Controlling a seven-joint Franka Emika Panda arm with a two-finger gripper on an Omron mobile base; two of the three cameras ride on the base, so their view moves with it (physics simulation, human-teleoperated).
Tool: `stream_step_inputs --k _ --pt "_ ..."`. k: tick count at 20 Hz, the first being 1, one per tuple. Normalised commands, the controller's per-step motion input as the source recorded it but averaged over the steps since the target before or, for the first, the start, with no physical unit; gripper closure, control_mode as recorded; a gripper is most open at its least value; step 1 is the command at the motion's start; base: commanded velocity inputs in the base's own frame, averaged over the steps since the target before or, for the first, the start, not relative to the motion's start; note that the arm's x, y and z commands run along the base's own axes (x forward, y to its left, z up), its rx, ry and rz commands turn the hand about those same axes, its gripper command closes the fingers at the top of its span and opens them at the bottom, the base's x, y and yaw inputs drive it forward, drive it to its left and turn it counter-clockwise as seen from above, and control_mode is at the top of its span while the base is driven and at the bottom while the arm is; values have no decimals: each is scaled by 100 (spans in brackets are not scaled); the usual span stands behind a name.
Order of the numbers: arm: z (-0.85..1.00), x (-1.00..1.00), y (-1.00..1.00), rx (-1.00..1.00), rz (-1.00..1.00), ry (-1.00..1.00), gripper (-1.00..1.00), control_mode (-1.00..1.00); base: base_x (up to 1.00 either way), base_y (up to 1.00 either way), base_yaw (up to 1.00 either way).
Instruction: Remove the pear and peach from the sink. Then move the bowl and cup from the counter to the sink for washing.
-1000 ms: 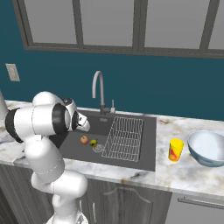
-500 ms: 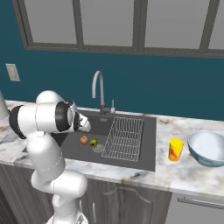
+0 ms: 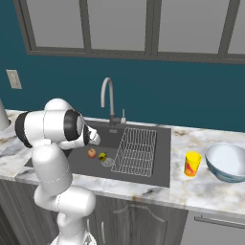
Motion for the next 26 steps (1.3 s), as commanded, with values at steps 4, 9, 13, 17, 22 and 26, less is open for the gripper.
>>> stream_step_inputs --k 4,9,13,17,22,26 --pt "-11 0 0 0 0 0 -100 -100 0 0 0" --pt "-13 0 0 0 0 0 -100 -100 0 0 0" --pt "-13 3 0 0 0 0 -100 -100 0 0 0" --pt "-14 5 0 0 0 0 -100 -100 0 0 0" --pt "-13 6 0 0 0 0 -100 -100 0 0 0" --pt "-11 4 0 0 0 0 -100 -100 0 0 0"
